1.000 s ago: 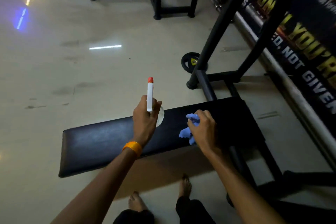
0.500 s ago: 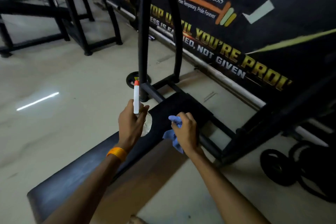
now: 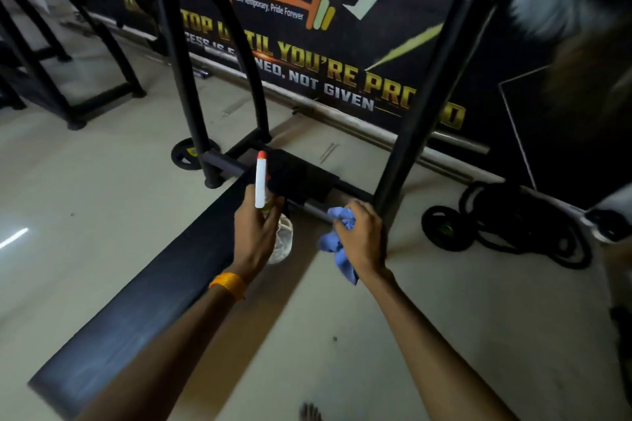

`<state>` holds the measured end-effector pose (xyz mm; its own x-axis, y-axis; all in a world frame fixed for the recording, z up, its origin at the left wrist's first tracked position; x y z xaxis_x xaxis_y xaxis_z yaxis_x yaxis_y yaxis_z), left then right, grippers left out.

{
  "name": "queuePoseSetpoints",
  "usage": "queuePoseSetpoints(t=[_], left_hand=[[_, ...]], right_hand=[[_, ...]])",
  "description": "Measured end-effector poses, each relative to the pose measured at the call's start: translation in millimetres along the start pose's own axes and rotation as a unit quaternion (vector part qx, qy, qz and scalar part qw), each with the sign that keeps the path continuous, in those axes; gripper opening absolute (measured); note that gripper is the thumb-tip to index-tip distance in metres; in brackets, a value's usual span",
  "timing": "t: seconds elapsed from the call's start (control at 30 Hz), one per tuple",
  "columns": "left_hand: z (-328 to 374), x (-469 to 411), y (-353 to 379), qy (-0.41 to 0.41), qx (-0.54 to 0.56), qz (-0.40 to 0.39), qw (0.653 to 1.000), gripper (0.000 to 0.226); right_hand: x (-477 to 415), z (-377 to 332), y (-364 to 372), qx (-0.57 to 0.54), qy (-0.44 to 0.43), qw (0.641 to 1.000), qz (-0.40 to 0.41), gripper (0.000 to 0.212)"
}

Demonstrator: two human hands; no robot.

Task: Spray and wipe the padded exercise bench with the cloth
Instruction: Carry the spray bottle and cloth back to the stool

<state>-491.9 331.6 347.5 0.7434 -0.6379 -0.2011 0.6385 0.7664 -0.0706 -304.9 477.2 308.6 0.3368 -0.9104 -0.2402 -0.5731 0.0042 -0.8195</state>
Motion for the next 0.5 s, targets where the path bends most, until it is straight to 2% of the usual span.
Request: queuePoseSetpoints(t=[0.2, 0.3, 0.4, 0.5], left_hand=[[12, 69, 11, 0.037, 0.034, -0.09, 0.995, 0.013], [11, 113, 8, 0.037, 0.045, -0.128, 0.99, 0.013], [5, 156, 8, 0.004, 0.037, -0.16, 0.986, 0.011], [4, 194, 9, -0.012, 0.034, -0.201, 0.979, 0.017]], right_hand=[[99, 32, -44, 0.038, 0.081, 0.995, 0.044, 0.015], [161, 46, -61, 0.052, 0.129, 0.989, 0.053, 0.022], [221, 69, -77, 0.069, 0.19, 0.978, 0.052, 0.011], [273, 89, -97, 0.084, 0.214, 0.972, 0.051, 0.007]])
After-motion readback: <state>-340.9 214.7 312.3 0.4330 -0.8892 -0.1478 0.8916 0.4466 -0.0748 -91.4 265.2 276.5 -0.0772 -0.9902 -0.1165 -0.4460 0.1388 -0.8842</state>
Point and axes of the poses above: each hand's wrist, its own x-axis away from the middle knuckle, its own y-axis out of the palm, z = x × y, the point moved 9 cm from there along -x, towards the middle knuckle, and after that the axes turned 9 degrees about x, right-handed, at the moved point
